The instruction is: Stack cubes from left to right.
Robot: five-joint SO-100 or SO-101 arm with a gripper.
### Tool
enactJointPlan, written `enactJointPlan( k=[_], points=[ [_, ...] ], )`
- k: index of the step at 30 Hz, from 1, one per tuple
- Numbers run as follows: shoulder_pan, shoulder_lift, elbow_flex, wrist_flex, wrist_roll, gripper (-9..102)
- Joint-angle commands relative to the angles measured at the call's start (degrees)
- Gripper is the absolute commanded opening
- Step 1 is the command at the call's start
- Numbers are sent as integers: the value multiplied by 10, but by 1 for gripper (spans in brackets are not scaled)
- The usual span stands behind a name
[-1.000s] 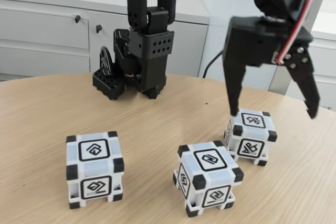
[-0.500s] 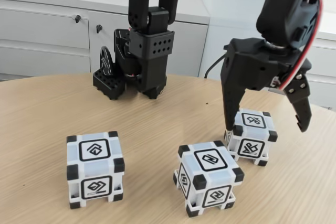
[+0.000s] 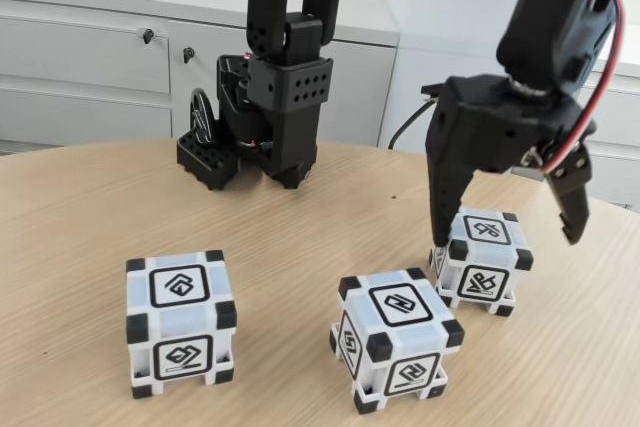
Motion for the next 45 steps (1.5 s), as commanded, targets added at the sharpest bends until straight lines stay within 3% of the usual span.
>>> enactJointPlan(
  k=[1, 7, 19, 31, 45],
  points=[
    [-5, -4, -11, -4, 32, 38],
    [-5, -9, -11, -4, 75, 33],
    [-4, -10, -10, -4, 87, 0],
    [-4, 16, -18, 7, 137, 0],
    [51, 352, -16, 8, 218, 0]
  ],
)
